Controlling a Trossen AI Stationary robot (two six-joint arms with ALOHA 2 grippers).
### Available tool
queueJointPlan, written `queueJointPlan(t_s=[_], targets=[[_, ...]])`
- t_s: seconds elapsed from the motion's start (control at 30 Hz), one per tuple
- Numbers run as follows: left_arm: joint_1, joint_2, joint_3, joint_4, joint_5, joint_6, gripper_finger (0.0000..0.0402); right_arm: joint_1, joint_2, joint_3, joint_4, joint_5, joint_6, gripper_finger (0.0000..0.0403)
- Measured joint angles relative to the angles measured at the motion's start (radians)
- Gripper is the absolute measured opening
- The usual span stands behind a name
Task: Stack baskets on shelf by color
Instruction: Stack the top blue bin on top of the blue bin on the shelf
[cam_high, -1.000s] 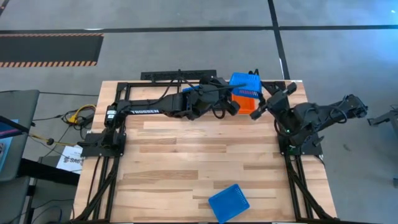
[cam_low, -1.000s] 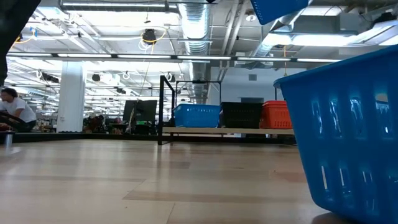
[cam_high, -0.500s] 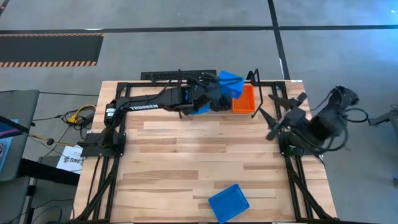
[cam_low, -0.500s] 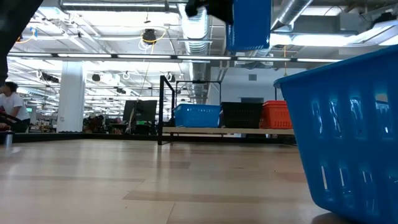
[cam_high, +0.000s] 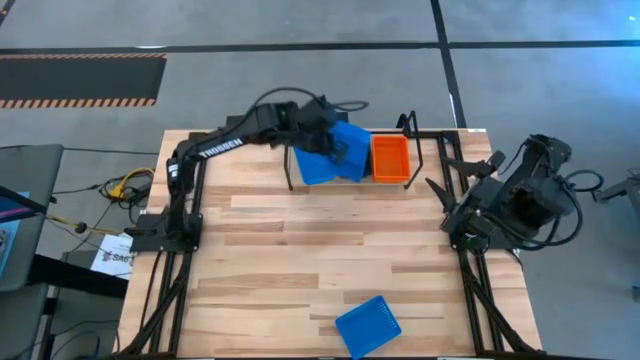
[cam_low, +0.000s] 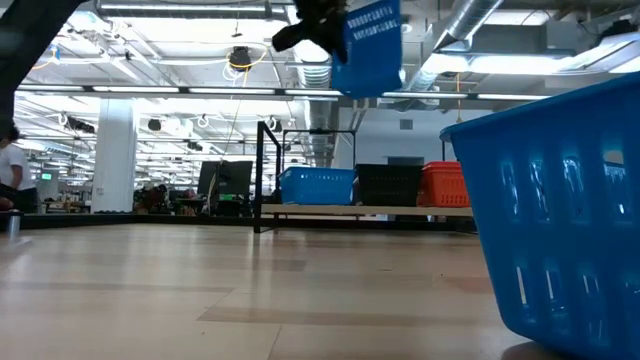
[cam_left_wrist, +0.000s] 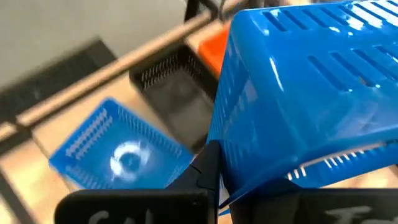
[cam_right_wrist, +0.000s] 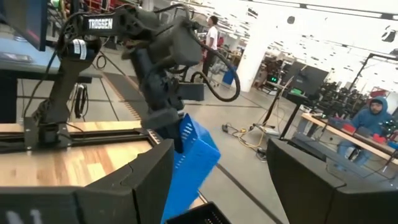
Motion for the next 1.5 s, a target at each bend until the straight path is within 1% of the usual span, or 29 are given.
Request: queueJointPlan(t_s=[0.07, 0.23, 0.37, 0.47, 0.63, 0.77, 1.0, 1.1, 1.23, 1.33, 1.5], targets=[[0.038, 0.0, 0.019, -0.06, 0.063, -0.022, 0.0, 0.0, 0.0, 0.0, -0.001, 0.0, -0.004, 0.0276], [0.121, -0.002, 0.02, -0.194, 0.161, -0.145, 0.0, 0.0, 0.0, 0.0, -0.001, 0.0, -0.004, 0.0276], [0.158, 0.005, -0.007, -0.228, 0.207, -0.192, 0.0, 0.0, 0.0, 0.0, -0.005, 0.0, -0.006, 0.0276], [0.171, 0.006, -0.023, -0.217, 0.234, -0.226, 0.0, 0.0, 0.0, 0.0, -0.005, 0.0, -0.006, 0.0276], [0.184, 0.012, -0.025, -0.225, 0.319, -0.285, 0.0, 0.0, 0.0, 0.0, -0.005, 0.0, -0.006, 0.0276], [0.189, 0.022, -0.024, -0.238, 0.351, -0.334, 0.0, 0.0, 0.001, 0.0, -0.005, 0.0, -0.005, 0.0276], [0.209, 0.096, -0.026, -0.41, 0.39, -0.345, 0.0, 0.0, 0.002, 0.0, -0.005, 0.0, -0.003, 0.0276], [0.21, 0.132, -0.026, -0.412, 0.397, -0.323, 0.0, -0.001, 0.002, 0.0, -0.008, 0.0, -0.003, 0.0276], [0.221, 0.161, -0.026, -0.338, 0.46, -0.298, 0.0, 0.0, 0.002, 0.0, -0.01, 0.0, -0.003, 0.0276], [0.24, 0.17, -0.024, -0.257, 0.461, -0.297, 0.0, 0.0, 0.002, 0.0, -0.013, 0.0, -0.003, 0.0276], [0.268, 0.173, -0.024, -0.215, 0.424, -0.306, 0.0, 0.0, 0.002, 0.0, -0.032, 0.0, -0.003, 0.0276]])
